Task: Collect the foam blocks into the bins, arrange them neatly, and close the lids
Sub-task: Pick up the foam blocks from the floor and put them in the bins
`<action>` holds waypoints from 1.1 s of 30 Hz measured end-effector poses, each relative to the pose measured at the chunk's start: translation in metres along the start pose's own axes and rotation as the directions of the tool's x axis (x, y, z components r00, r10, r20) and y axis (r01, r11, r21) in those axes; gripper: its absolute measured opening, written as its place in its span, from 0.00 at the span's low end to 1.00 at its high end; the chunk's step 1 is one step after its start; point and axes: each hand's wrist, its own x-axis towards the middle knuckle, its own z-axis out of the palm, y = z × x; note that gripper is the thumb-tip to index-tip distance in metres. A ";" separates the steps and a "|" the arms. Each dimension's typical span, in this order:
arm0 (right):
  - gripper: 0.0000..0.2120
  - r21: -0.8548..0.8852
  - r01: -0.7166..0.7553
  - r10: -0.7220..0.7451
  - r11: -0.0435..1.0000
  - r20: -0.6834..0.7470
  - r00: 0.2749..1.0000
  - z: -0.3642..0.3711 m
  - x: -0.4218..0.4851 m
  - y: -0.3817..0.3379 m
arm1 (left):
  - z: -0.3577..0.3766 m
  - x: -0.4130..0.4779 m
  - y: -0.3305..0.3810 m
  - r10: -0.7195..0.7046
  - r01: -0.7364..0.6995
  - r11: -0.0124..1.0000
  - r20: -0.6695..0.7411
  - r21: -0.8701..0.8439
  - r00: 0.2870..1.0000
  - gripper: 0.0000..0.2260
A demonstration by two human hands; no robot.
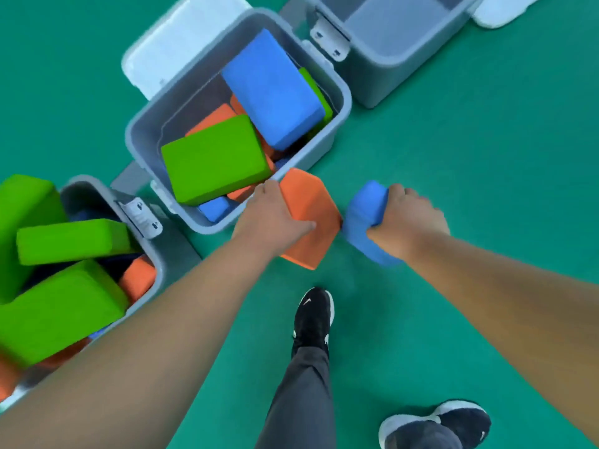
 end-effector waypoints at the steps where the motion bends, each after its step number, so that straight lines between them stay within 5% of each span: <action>1: 0.27 -0.010 0.025 -0.025 1.000 -0.045 0.999 -0.017 0.002 -0.021 | -0.023 0.004 -0.007 -0.010 0.008 0.999 -0.045 -0.034 0.999 0.39; 7: 0.32 0.012 0.184 -0.168 0.983 -0.361 0.918 -0.121 0.000 -0.138 | -0.172 0.015 -0.042 -0.008 -0.034 0.993 -0.352 -0.113 0.936 0.35; 14: 0.36 -0.063 0.425 -0.369 0.903 -0.623 0.690 -0.148 0.012 -0.231 | -0.220 0.025 -0.089 0.118 -0.089 0.993 -0.687 0.078 0.717 0.33; 17: 0.38 -0.229 0.496 -0.546 0.838 -0.350 0.761 -0.112 0.030 -0.235 | -0.184 0.041 -0.120 0.112 -0.028 0.986 -0.541 0.162 0.833 0.31; 19: 0.35 -0.295 0.486 -0.517 0.823 -0.030 0.856 -0.082 0.040 -0.222 | -0.149 0.048 -0.138 0.038 0.014 0.981 -0.269 0.191 0.962 0.35; 21: 0.34 -0.294 0.452 -0.436 0.842 0.123 0.891 -0.058 0.042 -0.204 | -0.113 0.048 -0.151 -0.032 0.037 0.977 -0.029 0.208 0.999 0.42; 28: 0.29 -0.136 0.358 -0.336 0.924 0.158 0.928 -0.004 0.020 -0.158 | -0.051 0.026 -0.140 -0.086 0.092 0.989 -0.054 0.119 0.995 0.38; 33: 0.26 -0.029 0.233 -0.224 0.972 0.187 0.957 0.019 0.009 -0.114 | -0.021 0.013 -0.110 -0.020 0.014 0.986 0.033 0.166 0.999 0.22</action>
